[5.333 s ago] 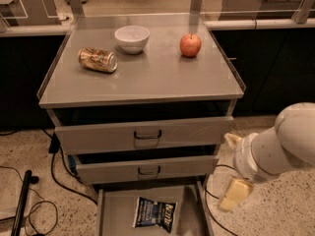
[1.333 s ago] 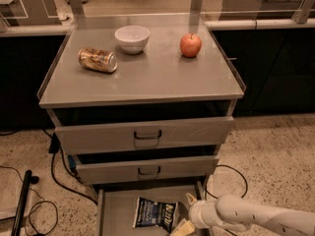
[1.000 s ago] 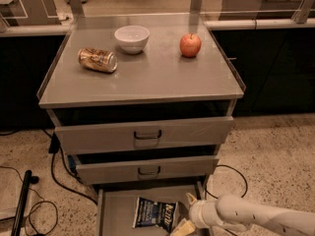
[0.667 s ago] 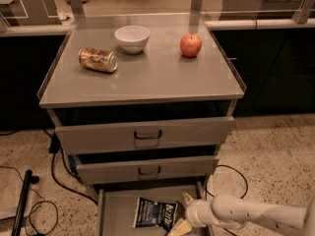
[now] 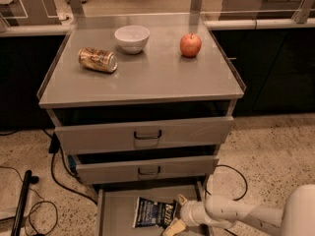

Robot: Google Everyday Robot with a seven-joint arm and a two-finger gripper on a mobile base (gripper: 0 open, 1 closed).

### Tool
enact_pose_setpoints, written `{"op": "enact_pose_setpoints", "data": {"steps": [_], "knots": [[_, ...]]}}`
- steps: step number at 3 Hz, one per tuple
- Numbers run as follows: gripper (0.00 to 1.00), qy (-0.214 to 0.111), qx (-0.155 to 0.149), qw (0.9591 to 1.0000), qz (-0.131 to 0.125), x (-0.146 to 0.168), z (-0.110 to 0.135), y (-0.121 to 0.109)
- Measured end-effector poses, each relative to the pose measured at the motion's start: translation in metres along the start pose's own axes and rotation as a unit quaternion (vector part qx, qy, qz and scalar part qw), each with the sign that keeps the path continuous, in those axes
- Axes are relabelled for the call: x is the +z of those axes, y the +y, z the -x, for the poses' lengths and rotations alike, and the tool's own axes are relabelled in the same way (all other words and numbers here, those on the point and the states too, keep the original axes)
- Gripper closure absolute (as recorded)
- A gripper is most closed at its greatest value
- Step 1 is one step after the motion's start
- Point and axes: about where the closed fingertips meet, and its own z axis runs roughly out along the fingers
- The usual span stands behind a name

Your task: Pick blue chip bag from bottom drawer and place on counter

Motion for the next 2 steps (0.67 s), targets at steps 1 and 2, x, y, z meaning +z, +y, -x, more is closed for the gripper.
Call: {"op": "enact_pose_setpoints", "data": {"steps": [1, 2], "knots": [[0.00, -0.016, 0.011, 0.9998, -0.005, 0.018, -0.010, -0.010], [0.00, -0.015, 0.015, 0.9998, -0.005, 0.035, -0.021, -0.014]]}}
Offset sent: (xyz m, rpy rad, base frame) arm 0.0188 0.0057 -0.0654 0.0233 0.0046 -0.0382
